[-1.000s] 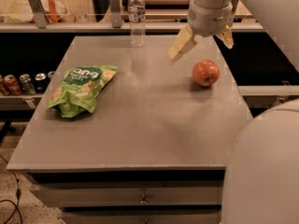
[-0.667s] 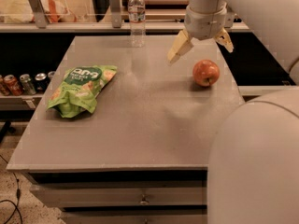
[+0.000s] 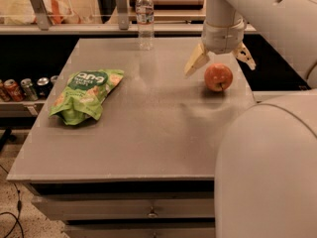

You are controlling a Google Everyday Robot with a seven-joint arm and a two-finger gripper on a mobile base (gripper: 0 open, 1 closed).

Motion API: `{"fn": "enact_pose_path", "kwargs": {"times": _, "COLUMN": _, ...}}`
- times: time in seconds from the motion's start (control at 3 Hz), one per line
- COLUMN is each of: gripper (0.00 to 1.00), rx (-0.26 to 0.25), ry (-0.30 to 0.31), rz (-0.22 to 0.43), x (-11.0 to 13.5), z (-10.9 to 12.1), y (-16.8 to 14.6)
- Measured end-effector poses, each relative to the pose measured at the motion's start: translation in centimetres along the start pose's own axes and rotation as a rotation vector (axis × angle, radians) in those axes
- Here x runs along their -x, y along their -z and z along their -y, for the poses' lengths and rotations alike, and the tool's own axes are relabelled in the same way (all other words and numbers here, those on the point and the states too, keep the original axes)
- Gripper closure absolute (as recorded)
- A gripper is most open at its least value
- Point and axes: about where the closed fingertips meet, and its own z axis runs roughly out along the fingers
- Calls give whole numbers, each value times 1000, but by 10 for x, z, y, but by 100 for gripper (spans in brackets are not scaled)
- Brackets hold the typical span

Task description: Move apple near green rice chip bag

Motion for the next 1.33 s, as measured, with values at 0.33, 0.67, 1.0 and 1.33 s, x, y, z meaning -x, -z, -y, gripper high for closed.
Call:
{"fn": "enact_pose_path", "kwargs": {"times": 0.33, "gripper": 0, "rx": 0, "ry": -35, "rz": -39, "x": -8, "z": 4, "y": -12}}
{"fn": "enact_pose_path", "kwargs": {"times": 0.67, "gripper": 0, "rx": -3, "ry": -50, "rz": -58, "x": -12, "z": 8, "y": -17}}
{"fn": "enact_pose_path", "kwargs": {"times": 1.0, "gripper": 0, "rx": -9, "ry": -58, "rz": -62, "x": -18, "z": 10, "y": -19}}
{"fn": "enact_pose_path", "kwargs": {"times": 1.33, "gripper": 0, "rx": -6, "ry": -61, "rz": -55, "x": -21, "z": 12, "y": -20}}
